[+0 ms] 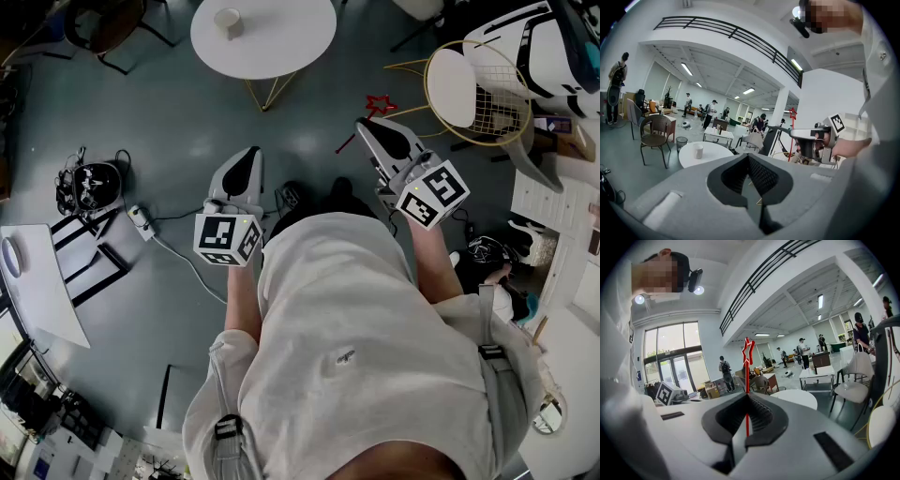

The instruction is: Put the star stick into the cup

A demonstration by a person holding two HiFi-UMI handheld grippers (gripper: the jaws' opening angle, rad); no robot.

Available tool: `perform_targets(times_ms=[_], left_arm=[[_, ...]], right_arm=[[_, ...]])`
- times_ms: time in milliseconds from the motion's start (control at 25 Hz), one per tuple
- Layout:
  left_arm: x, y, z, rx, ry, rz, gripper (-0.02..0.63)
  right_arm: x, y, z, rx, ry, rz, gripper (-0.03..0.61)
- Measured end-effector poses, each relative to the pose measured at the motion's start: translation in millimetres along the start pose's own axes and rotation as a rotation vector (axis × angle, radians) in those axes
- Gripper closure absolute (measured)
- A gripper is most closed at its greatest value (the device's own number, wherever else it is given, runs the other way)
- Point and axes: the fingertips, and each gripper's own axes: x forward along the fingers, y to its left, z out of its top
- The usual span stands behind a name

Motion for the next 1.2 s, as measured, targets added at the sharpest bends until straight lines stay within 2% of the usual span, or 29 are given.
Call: perform_targets(times_ms=[240, 480, 840, 1200], left_arm=[[-6, -21, -7, 0.001, 0.0, -0.003, 0.603], [-14, -15, -11, -0.007, 0.006, 0.013, 0.603], [-19, -7, -8, -0.019, 0.002, 0.022, 0.603], [-31, 10, -26, -0.044, 0.034, 0.007, 0.603]], right_arm=[[-12, 6, -6, -0.005, 0.001, 0.017, 0.569], [-5, 13, -8, -0.013, 0.011, 0.034, 0.569], [1, 11, -2, -0.007, -0.004, 0.006, 0.569], [5, 16, -7, 0.022, -0.009, -0.049, 0.568]])
